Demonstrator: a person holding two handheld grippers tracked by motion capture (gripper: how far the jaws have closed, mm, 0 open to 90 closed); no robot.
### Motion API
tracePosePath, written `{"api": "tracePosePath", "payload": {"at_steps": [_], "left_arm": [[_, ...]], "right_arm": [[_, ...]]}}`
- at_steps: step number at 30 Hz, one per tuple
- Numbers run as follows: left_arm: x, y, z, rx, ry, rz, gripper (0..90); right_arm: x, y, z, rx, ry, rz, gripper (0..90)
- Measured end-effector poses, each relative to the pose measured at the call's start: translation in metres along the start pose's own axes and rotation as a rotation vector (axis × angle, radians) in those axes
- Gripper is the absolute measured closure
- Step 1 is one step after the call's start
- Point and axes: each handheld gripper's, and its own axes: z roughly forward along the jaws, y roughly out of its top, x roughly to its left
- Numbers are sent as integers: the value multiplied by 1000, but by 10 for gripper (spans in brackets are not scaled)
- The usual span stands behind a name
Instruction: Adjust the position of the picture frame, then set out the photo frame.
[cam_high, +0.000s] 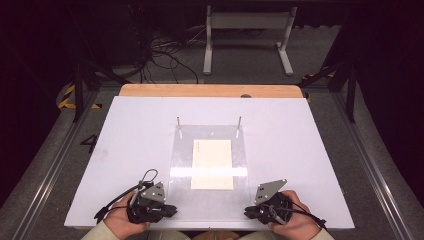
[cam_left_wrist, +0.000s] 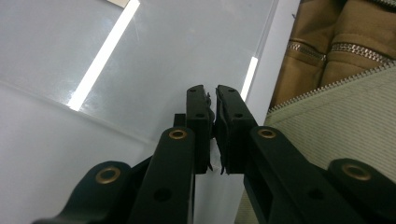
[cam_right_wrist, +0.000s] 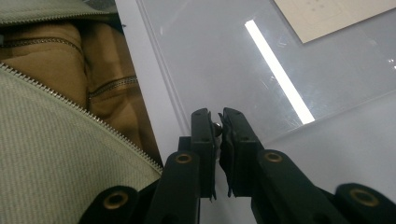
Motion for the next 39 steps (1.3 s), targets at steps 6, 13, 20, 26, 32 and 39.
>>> {"api": "tracePosePath", "payload": {"at_steps": [6,13,20,26,32,39], "left_arm": [[-3,-1,-1,13,-7,15,842],[-2,-1,-2,21,-16,18,832],[6,6,-20,-170,39,-5,695],[24,10,-33,-371,157,-90,622],[42,9,-39,-481,248,-151,605],[38,4,-40,-509,296,-151,588]], "right_arm": [[3,-1,0,7,16,-11,831],[5,-1,0,9,24,-14,830],[-1,1,-12,-112,-8,17,752],[-9,8,-29,-286,-79,27,652],[-25,21,-38,-347,-164,54,596],[-53,45,-41,-374,-248,101,613]]}}
